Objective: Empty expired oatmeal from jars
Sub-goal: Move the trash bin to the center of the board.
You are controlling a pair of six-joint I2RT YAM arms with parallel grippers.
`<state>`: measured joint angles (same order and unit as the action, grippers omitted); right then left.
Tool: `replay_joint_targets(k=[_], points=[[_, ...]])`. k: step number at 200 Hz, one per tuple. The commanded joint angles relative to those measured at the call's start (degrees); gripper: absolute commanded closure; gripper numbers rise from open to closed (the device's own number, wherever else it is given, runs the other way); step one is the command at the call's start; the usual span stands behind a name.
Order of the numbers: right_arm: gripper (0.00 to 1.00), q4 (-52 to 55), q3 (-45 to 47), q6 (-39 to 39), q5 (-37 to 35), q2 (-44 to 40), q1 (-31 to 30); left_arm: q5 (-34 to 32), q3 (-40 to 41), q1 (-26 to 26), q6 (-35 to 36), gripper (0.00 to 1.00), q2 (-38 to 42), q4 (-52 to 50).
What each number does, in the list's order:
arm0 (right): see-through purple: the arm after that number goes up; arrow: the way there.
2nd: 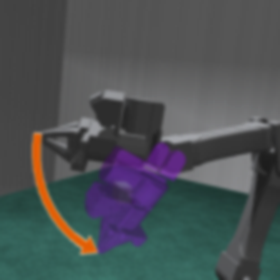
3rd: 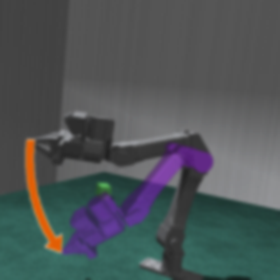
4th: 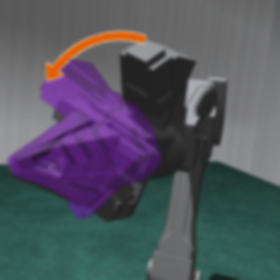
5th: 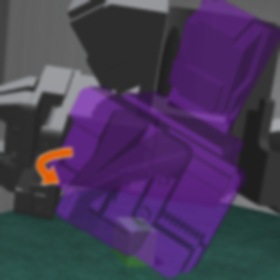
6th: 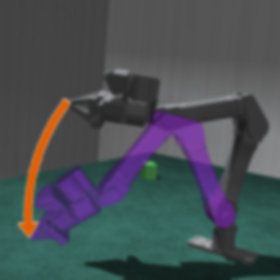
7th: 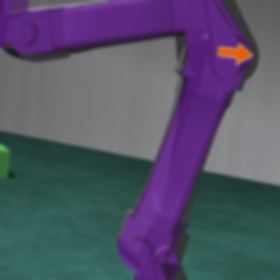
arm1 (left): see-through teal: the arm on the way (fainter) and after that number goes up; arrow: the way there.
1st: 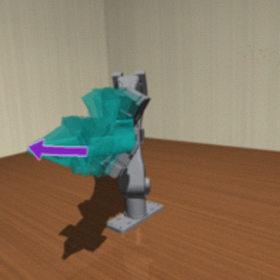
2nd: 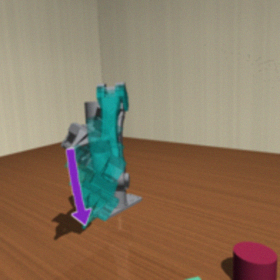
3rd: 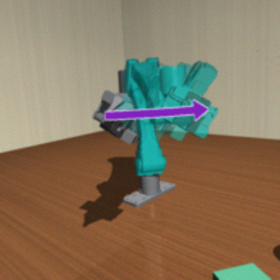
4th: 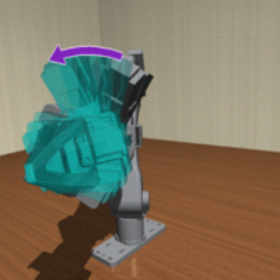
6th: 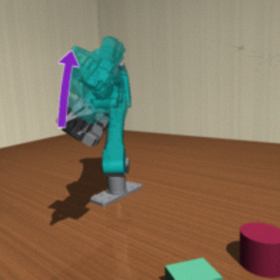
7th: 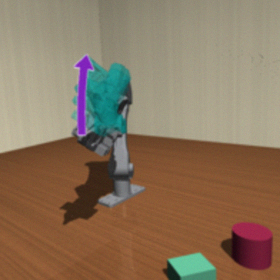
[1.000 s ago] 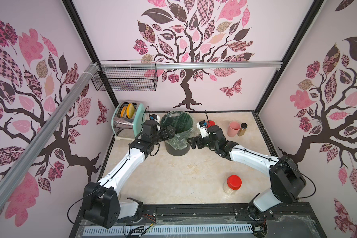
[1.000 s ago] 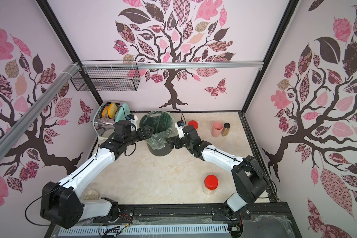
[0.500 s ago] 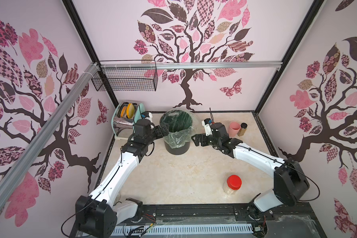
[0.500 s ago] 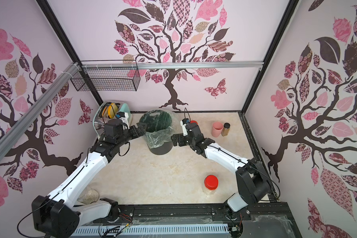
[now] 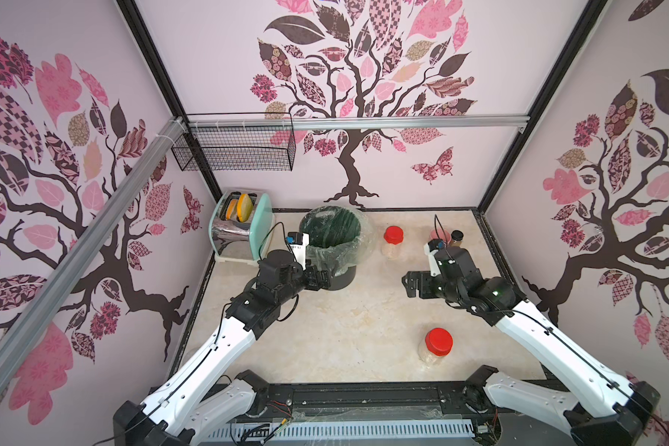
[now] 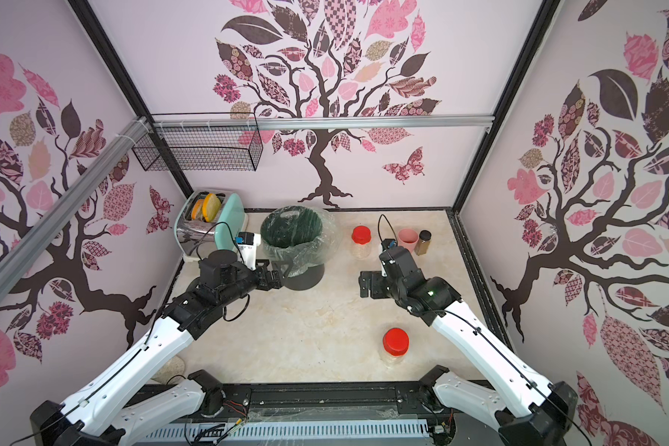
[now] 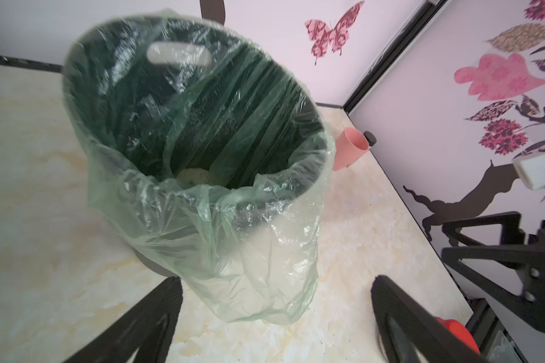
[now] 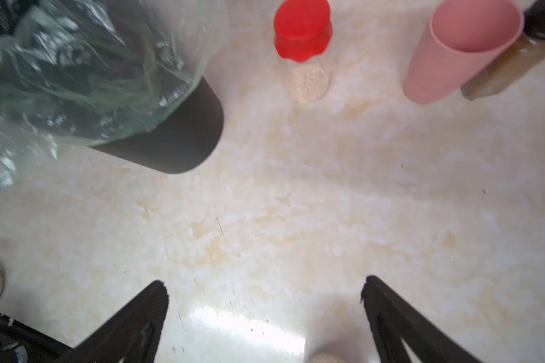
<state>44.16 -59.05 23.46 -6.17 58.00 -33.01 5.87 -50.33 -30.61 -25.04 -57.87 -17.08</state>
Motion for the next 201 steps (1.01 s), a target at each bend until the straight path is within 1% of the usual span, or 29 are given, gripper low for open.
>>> replay_joint_targets(k=[1, 28, 60, 84, 111, 132, 144, 167, 201], points=[[0.0, 15.33, 0.92, 1.97, -2.05, -2.17, -0.03, 2.25, 0.4, -0.34, -0.87, 0.02, -2.26, 4.26], [0.0, 20.95, 2.32, 3.36, -2.5, -5.06, -0.04, 2.05, 0.67, -0.36, -1.23, 0.02, -5.13, 7.12], [0.0, 21.38, 3.68, 5.1, -4.18, -7.93, -0.03, 1.9, 1.98, -0.41, -2.4, 0.02, -7.89, 10.44], [0.0, 23.01, 3.67, 6.69, -3.17, -8.93, -0.05, 1.94, 0.53, -0.38, -2.38, 0.02, -8.43, 7.98], [0.0, 25.09, 4.34, 8.47, -0.22, -8.8, -0.06, 1.75, 0.3, -1.37, -2.08, 0.02, -5.3, 4.47], [0.0, 26.28, 5.39, 9.98, 2.23, -8.2, -0.22, -0.99, 1.34, -4.87, -0.94, 0.02, -2.07, 2.27], [0.0, 26.73, 6.73, 10.65, 2.39, -7.73, -0.38, -2.25, 2.21, -6.75, -0.7, 0.02, -0.27, 1.61], [0.0, 27.12, 8.38, 11.53, 3.08, -6.07, -1.42, -2.98, 4.7, -9.38, -1.24, 0.02, 2.51, 1.62], [0.0, 24.29, 9.87, 13.8, 2.96, -4.4, -4.89, -3.73, 5.75, -9.91, -0.07, 0.02, 5.18, 1.26]])
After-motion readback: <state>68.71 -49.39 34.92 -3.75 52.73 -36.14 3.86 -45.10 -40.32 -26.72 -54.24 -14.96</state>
